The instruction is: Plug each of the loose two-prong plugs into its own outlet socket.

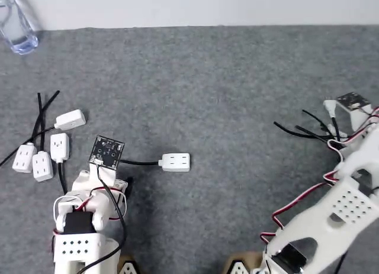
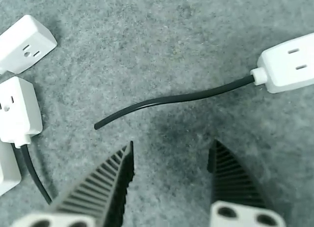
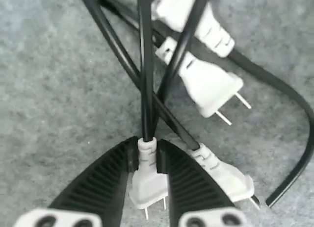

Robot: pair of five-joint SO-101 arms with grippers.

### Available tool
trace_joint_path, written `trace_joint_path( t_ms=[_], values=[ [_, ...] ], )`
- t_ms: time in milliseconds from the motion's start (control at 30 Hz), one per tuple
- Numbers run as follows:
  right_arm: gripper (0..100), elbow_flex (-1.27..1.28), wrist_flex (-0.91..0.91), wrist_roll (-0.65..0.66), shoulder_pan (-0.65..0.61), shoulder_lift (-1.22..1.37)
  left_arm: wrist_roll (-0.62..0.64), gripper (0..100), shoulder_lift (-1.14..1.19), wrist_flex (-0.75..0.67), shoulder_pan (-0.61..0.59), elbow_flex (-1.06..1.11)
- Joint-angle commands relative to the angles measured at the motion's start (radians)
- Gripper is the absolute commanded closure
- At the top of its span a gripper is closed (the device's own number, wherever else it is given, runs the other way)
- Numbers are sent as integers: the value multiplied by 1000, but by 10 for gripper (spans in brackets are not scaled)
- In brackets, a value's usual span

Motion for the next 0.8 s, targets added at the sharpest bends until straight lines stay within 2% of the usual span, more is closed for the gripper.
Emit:
trace_joint_path(
  t_ms=[0, 133, 400, 600, 767],
  values=[
    [988, -31, 35, 17, -8, 7, -12, 764, -12, -20, 5, -5],
    [989, -52, 120, 12, -15, -48, -14, 764, -12, -20, 15, 2],
    [989, -95, 455, 8, -99, -344, -15, 764, -12, -15, 52, 15],
    [989, -37, 458, -112, -186, -499, -15, 764, -12, -15, 51, 15],
    [989, 118, 456, -175, -364, -510, -15, 764, -12, -15, 51, 15]
  ],
)
